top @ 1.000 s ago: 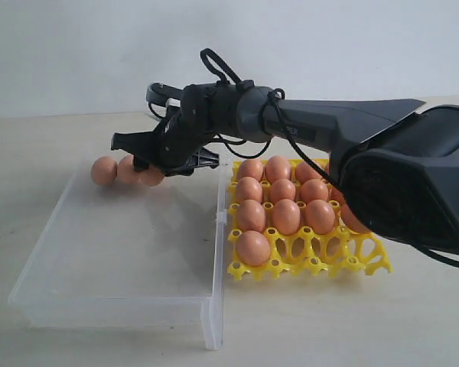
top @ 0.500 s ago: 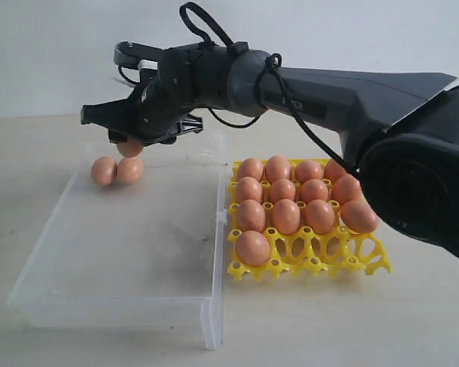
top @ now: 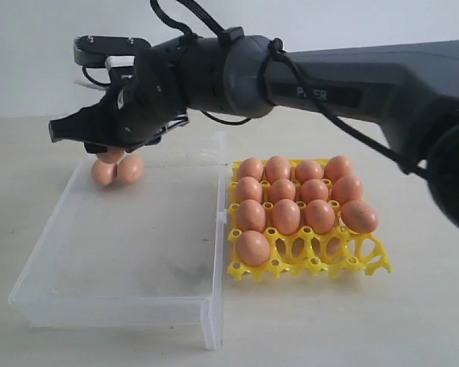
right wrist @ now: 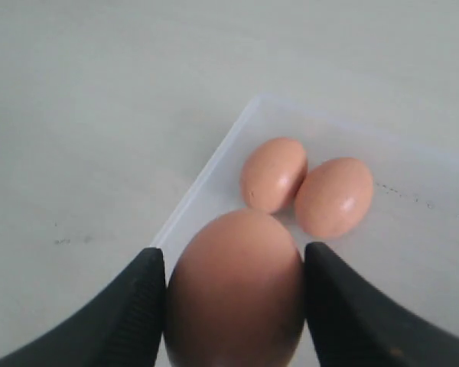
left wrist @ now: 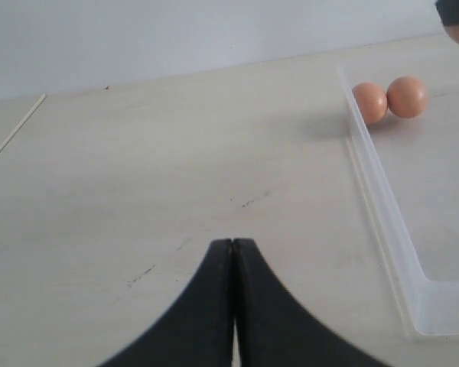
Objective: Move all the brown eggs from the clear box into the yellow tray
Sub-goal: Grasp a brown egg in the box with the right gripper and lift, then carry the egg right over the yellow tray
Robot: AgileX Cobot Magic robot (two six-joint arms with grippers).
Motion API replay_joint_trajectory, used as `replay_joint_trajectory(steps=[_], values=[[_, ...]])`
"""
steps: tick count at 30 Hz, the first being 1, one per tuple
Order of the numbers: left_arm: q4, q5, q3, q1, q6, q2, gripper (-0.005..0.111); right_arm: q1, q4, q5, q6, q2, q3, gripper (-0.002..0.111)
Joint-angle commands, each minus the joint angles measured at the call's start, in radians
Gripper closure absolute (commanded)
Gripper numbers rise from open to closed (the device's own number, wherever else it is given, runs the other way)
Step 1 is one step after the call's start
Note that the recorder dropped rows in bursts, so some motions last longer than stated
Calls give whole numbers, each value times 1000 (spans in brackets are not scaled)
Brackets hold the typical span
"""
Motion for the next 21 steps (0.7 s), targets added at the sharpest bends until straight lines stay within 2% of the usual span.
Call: replay_joint_trajectory(steps=[1, 5, 14, 21], values=[[-2, -9, -4, -6, -5, 1, 107, 9, -10, -183, -8, -127, 243, 108], [-2, -9, -4, -6, -5, 1, 107, 9, -13, -348, -70, -266, 489, 108], [-2, -9, -4, -6, -5, 1, 107, -4, -11, -570, -155, -539, 862, 108], [-2, -9, -4, -6, -5, 1, 107, -78, 89, -589, -251, -635, 1046, 108]])
